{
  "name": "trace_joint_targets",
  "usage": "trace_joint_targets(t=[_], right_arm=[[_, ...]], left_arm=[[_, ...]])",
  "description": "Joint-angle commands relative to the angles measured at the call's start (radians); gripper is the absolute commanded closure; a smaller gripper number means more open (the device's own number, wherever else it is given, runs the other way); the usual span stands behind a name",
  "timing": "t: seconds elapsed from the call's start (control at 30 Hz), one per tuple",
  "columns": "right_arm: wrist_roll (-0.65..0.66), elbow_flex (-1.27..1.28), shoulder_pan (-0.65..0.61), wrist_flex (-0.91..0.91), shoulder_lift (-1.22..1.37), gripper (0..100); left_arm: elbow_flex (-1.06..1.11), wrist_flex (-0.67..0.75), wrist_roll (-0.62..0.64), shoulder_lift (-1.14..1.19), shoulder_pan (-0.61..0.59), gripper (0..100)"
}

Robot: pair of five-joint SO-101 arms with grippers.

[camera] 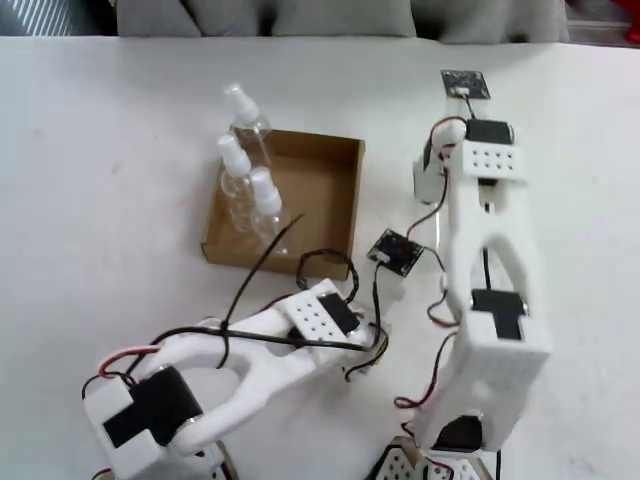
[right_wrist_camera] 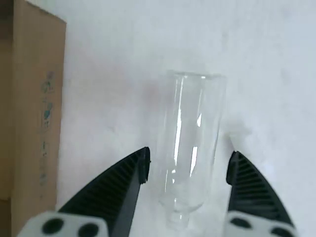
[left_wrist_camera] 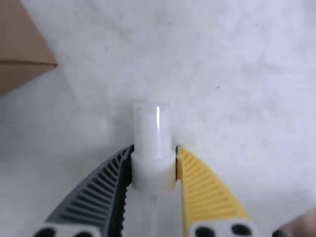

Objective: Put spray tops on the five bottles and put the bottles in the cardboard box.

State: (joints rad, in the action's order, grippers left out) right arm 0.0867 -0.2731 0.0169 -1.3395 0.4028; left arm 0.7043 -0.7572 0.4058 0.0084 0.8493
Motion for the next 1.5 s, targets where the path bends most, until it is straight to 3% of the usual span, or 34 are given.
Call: trace_joint_targets(t=[0.0,0.23,0.37,0.6,0.7,1.03,1.3,1.47], right_arm=[[-0.048,-0.184,-0.007,-0.012,0.119,76.2],[-0.048,-0.4,-0.008,-0.015,0.389,76.5],[-0.046,-0.516,-0.008,-0.105,0.467,77.2],[-0.044,-0.829,0.001,-0.343,0.473,97.4],[-0.044,-0.921,0.033,-0.386,0.469,97.9],[-0.044,-0.839,0.383,-0.386,0.291,98.2],[-0.037,-0.563,0.7,-0.378,0.185,98.1],[0.201,-0.453,0.875,-0.377,0.189,98.1]], left_arm=[[-0.006,0.017,-0.009,-0.056,0.016,98],[-0.006,0.017,-0.009,-0.056,0.016,98],[-0.006,0.017,-0.009,-0.056,0.016,98],[-0.006,0.02,-0.011,-0.054,0.016,98],[-0.006,0.017,-0.011,-0.054,0.013,98],[-0.006,0.015,-0.011,-0.054,0.012,98],[-0.006,0.015,-0.011,-0.054,0.012,98],[-0.005,0.015,-0.011,-0.054,0.012,98]])
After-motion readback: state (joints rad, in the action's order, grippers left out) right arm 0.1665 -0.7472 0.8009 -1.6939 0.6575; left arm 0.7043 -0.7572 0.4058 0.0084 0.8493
